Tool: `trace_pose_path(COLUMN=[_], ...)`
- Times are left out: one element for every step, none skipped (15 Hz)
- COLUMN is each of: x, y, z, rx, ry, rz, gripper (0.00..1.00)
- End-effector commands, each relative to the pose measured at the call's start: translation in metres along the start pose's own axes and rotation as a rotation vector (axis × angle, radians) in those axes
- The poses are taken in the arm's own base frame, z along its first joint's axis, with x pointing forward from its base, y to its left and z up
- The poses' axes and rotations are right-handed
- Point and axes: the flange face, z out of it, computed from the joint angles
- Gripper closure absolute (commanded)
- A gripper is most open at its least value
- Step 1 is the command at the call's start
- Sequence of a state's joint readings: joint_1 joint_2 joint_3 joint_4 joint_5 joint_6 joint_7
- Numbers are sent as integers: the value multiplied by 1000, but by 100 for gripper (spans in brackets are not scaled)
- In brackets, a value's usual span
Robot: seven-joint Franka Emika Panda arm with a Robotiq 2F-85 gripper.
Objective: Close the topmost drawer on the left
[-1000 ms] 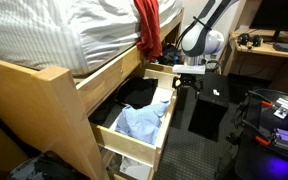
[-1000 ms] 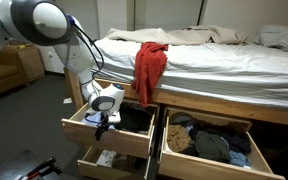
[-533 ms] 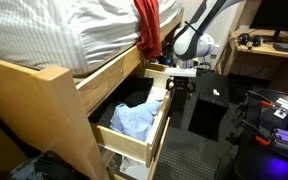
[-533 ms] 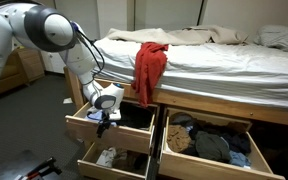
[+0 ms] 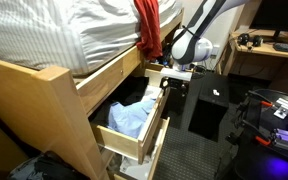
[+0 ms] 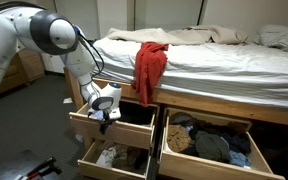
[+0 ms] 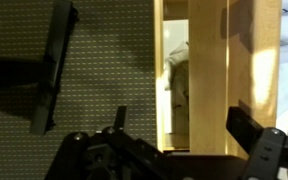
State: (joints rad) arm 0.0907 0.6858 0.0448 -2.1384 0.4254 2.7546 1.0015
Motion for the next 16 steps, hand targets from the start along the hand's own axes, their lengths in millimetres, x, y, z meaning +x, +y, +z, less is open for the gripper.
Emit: trace_pose_path(x=[-4,-5,-9,-11,-14,-16,-22,-15,-17,-21,-22,-21,-20,-20,-19,-19], y=[-31,-37,-44,-50,-54,-58,-59,-77,-79,-65,-71,-75,-77,-78,-78,-78], z=[27,29,30,32,34,36,39,30,32,34,33,31,30,29,29,29], rx=[166,207,243,283,317,352,384,410,428,385,399,409,413,415,415,415], ry=[103,134,160,187,208,228,236,226,216,223,219,218,218,218,218,218], rz=[-33,-45,-57,-72,-84,-91,-93,-98,-97,-85,-87,-86,-86,-85,-84,-84], gripper=[0,0,0,0,0,0,0,0,0,0,0,0,0,0,0,0])
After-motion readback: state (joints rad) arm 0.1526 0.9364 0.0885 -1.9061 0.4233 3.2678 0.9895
